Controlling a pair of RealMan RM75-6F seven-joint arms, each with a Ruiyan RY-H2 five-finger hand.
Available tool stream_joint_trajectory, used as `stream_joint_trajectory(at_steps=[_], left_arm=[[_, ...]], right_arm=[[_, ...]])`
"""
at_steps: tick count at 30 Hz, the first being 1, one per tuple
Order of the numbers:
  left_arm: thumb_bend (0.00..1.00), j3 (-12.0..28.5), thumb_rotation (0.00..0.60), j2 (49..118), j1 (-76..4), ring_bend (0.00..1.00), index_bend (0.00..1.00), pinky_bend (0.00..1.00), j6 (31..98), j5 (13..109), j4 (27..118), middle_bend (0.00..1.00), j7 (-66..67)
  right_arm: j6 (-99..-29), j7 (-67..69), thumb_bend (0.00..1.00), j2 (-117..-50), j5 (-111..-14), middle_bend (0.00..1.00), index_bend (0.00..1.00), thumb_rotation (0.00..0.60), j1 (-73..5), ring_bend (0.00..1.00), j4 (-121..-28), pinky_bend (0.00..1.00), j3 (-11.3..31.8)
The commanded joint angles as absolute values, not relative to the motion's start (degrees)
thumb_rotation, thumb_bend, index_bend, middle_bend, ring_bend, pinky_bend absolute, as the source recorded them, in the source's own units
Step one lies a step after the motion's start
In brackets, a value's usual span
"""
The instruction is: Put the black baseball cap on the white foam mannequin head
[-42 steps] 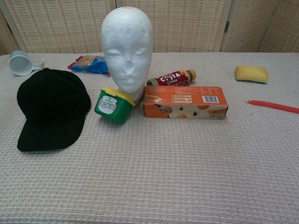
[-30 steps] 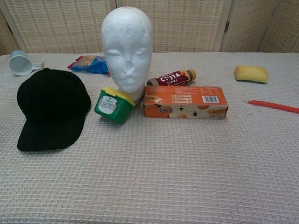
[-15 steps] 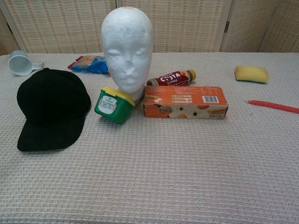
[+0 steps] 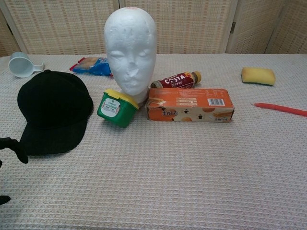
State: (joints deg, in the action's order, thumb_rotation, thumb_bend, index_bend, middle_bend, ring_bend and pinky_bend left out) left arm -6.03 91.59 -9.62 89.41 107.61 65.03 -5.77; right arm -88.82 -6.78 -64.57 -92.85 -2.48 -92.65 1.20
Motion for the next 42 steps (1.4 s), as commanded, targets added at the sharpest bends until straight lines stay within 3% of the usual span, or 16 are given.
stream_joint_trajectory(at_steps=[1, 21, 42], left_arm=[[0.19, -5.0, 0.600, 94.9, -10.4, 1.00, 0.53, 1.00, 90.5, 107.4, 61.7, 1.00, -7.5], [0.33, -0.6, 0.600, 107.6, -15.8, 1.00, 0.54, 1.00, 86.0, 100.4, 42.8, 1.00, -8.6], [0.36, -0.5, 0.600, 114.8, -17.1, 1.00, 0.53, 1.00, 88.3, 96.9, 26.2, 1.00, -10.9]], right_arm=[[-88.3, -7.3, 0.02, -64.7, -92.4, 0.43, 0.00, 0.600, -2.7, 0.40, -92.6, 0.61, 1.3], [-85.1, -9.5, 0.02, -65.4, -88.8, 0.41, 0.00, 0.600, -3.8, 0.39, -91.9, 0.61, 2.2], [-83.1, -8.2, 0.02, -64.0, -88.2, 0.40, 0.00, 0.600, -4.4, 0.39, -92.8, 0.61, 1.7]])
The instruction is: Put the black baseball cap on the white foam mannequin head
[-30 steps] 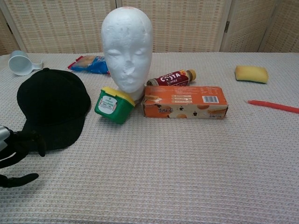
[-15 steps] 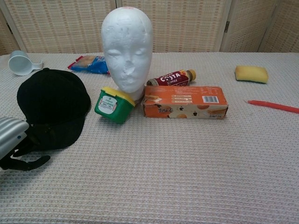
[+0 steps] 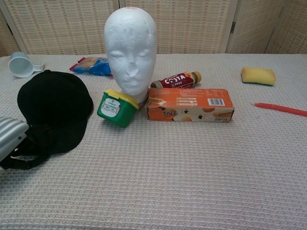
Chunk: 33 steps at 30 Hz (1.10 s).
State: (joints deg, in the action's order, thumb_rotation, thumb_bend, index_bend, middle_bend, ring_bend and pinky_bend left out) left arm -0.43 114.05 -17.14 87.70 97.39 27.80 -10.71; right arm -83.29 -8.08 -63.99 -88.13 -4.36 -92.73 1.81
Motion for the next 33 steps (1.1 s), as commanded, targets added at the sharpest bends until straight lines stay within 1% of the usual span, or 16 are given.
stream_joint_trajectory(at_steps=[1, 9, 14, 25, 29, 33], left_arm=[[0.36, -0.5, 0.600, 115.0, -17.1, 1.00, 0.53, 1.00, 88.4, 96.8, 25.5, 1.00, -11.0], [0.37, -0.3, 0.600, 116.7, -17.3, 1.00, 0.53, 1.00, 88.2, 95.3, 21.0, 1.00, -12.4], [0.38, -0.8, 0.600, 117.5, -16.9, 1.00, 0.53, 1.00, 88.6, 95.0, 18.7, 1.00, -12.7], [0.38, -0.3, 0.600, 119.9, -17.2, 1.00, 0.50, 1.00, 89.6, 93.4, 13.3, 1.00, -13.5], [0.38, 0.3, 0.600, 120.7, -17.9, 1.00, 0.52, 1.00, 89.6, 92.5, 11.9, 1.00, -14.5], [0.42, 0.6, 0.600, 121.1, -18.7, 1.00, 0.56, 1.00, 88.9, 91.9, 11.1, 1.00, -14.6]], right_arm=[[-83.0, -8.2, 0.02, -64.0, -88.3, 0.40, 0.00, 0.600, -4.5, 0.39, -92.9, 0.61, 1.6], [-82.9, -8.1, 0.02, -63.8, -88.4, 0.40, 0.00, 0.600, -4.6, 0.39, -93.2, 0.61, 1.4], [-82.4, -8.2, 0.02, -63.9, -88.4, 0.40, 0.00, 0.600, -4.7, 0.39, -93.1, 0.61, 1.2], [-82.2, -8.0, 0.02, -63.6, -88.4, 0.40, 0.00, 0.600, -4.8, 0.39, -93.4, 0.61, 1.0], [-81.9, -7.9, 0.02, -63.5, -88.4, 0.40, 0.00, 0.600, -4.9, 0.39, -93.6, 0.61, 0.9], [-81.7, -7.8, 0.02, -63.5, -88.5, 0.40, 0.00, 0.600, -5.0, 0.39, -93.6, 0.61, 0.8]])
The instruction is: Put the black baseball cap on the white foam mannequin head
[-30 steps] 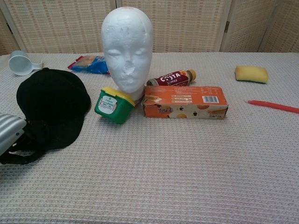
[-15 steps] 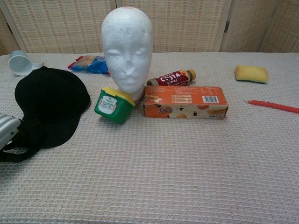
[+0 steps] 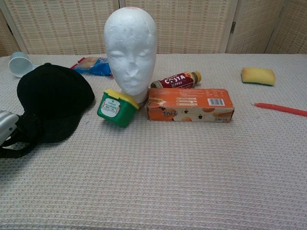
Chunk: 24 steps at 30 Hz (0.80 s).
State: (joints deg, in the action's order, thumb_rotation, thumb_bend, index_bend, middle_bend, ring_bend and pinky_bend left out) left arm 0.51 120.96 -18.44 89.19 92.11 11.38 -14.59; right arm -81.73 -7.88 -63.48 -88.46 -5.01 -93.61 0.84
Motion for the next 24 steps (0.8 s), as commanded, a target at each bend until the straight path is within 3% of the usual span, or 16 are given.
stream_joint_trajectory(at_steps=[1, 9, 24], left_arm=[[0.44, 0.7, 0.600, 121.2, -18.8, 1.00, 0.58, 1.00, 88.7, 91.8, 11.0, 1.00, -14.5], [0.54, 2.1, 0.600, 121.2, -19.5, 1.00, 0.72, 1.00, 88.4, 89.8, 10.2, 1.00, -14.4], [0.54, 6.5, 0.600, 117.6, -22.7, 1.00, 0.76, 1.00, 96.4, 86.0, 12.2, 1.00, -15.8]], right_arm=[[-81.6, -7.8, 0.02, -63.4, -88.5, 0.40, 0.00, 0.600, -5.1, 0.39, -93.6, 0.61, 0.8], [-81.2, -7.2, 0.02, -63.1, -88.9, 0.40, 0.00, 0.600, -5.2, 0.39, -93.9, 0.61, 0.4], [-80.8, -5.0, 0.02, -61.2, -90.5, 0.38, 0.00, 0.600, -5.3, 0.38, -95.2, 0.61, -0.8]])
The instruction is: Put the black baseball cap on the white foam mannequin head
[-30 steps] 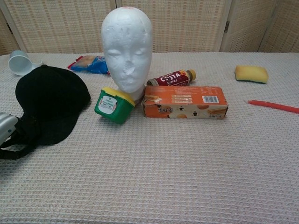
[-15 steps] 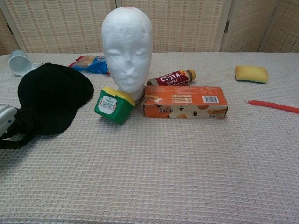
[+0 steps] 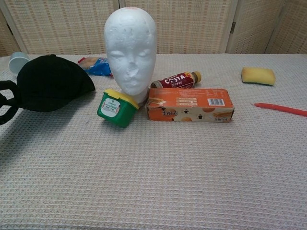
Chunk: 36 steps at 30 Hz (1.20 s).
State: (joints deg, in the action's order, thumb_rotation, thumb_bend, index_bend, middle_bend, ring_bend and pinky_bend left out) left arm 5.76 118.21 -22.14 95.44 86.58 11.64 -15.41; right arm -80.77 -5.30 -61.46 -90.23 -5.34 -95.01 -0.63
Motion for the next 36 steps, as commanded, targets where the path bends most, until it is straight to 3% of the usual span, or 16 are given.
stream_joint_trajectory(at_steps=[1, 14, 23, 36], left_arm=[[0.54, 6.7, 0.600, 117.5, -22.9, 1.00, 0.76, 1.00, 96.7, 85.8, 12.4, 1.00, -16.0], [0.62, 8.3, 0.600, 115.5, -26.1, 1.00, 0.77, 1.00, 100.9, 85.1, 15.2, 1.00, -16.3], [0.65, 13.8, 0.600, 112.1, -34.4, 1.00, 0.77, 1.00, 103.8, 82.6, 20.2, 1.00, -14.7], [0.65, 16.3, 0.600, 106.4, -41.5, 1.00, 0.76, 1.00, 103.6, 83.0, 27.6, 1.00, -7.7]], right_arm=[[-80.9, -4.8, 0.02, -61.0, -90.7, 0.38, 0.00, 0.600, -5.3, 0.38, -95.4, 0.61, -0.9], [-81.8, -2.2, 0.02, -59.3, -92.2, 0.38, 0.00, 0.600, -5.0, 0.38, -96.3, 0.61, -1.5], [-82.1, -0.4, 0.02, -58.0, -92.6, 0.38, 0.00, 0.600, -4.8, 0.38, -96.9, 0.61, -1.7], [-81.4, 0.7, 0.02, -57.3, -91.2, 0.37, 0.00, 0.600, -5.0, 0.37, -96.7, 0.61, -1.2]])
